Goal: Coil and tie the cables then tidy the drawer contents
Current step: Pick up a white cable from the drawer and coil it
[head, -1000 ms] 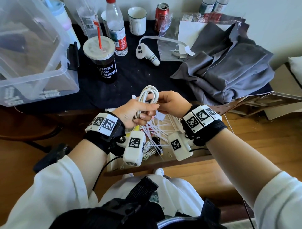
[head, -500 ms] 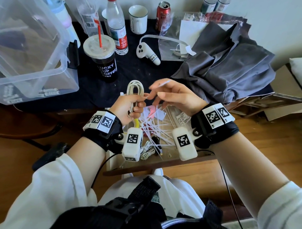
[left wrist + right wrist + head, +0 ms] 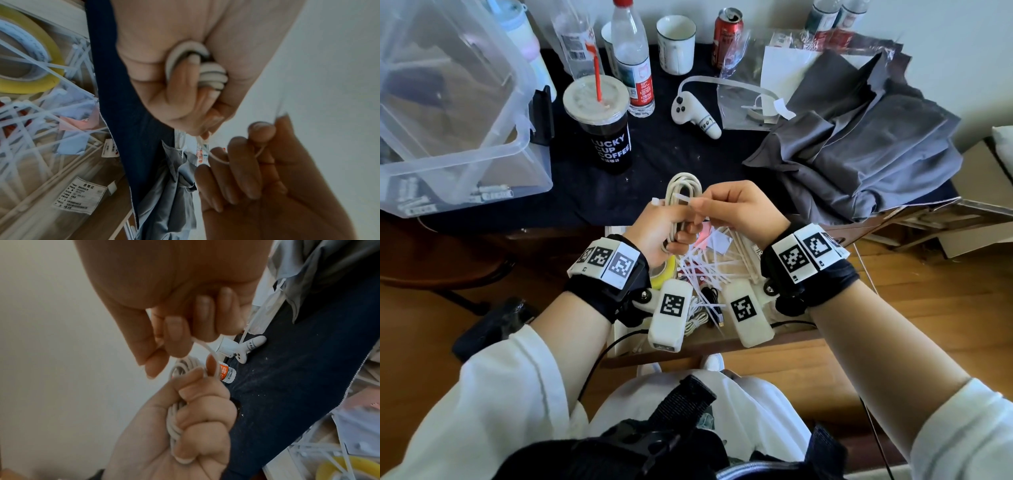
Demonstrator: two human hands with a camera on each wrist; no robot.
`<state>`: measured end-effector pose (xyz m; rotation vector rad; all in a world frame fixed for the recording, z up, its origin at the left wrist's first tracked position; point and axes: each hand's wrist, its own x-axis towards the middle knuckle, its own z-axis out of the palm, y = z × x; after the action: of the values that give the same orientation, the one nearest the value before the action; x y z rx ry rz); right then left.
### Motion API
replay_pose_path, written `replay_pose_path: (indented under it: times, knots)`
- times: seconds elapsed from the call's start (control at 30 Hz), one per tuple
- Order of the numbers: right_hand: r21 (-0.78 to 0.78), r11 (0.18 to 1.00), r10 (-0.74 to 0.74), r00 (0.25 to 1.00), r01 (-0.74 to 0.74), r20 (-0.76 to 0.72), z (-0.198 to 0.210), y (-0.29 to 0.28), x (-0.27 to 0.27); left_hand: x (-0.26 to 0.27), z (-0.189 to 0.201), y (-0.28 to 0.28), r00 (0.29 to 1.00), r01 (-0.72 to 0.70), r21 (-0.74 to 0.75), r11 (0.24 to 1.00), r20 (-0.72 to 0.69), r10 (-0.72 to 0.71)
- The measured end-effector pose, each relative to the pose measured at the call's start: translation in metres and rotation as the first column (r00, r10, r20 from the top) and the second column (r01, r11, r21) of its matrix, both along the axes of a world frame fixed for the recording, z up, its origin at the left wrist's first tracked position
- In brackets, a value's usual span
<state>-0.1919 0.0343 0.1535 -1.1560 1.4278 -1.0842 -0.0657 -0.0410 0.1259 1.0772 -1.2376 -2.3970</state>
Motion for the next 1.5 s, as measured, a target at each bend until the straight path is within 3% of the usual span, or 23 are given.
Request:
replay_pose_path:
  times: [0.4, 0.63, 0.83, 1.03, 1.5]
  knots:
    - [0.093, 0.996, 0.006, 0.991, 0.006, -0.135, 0.001, -0.005, 0.002, -0.002, -0.002, 0.005, 0.998, 0.046, -0.126, 0.991, 0.057, -0.039]
    - [0.103, 0.994, -0.017, 0.997, 0.025, -0.082, 0.002, -0.003, 0.001, 0.001, -0.001, 0.001, 1.000, 0.004, -0.063, 0.998, 0.026, -0.002]
    - [0.097, 0.995, 0.015, 0.995, -0.006, -0.094, 0.009, -0.006, 0.003, 0.000, -0.005, -0.005, 0.995, -0.049, -0.061, 0.997, 0.082, 0.054]
    - [0.135, 0.988, -0.038, 0.972, 0.071, -0.231, 0.007, -0.013, 0.006, -0.002, -0.004, -0.006, 0.993, -0.028, -0.162, 0.986, 0.110, 0.047]
    - [0.181, 0.978, -0.049, 0.963, 0.100, -0.264, 0.003, -0.022, 0.007, -0.008, -0.004, -0.001, 0.978, 0.041, -0.279, 0.960, 0.206, 0.018]
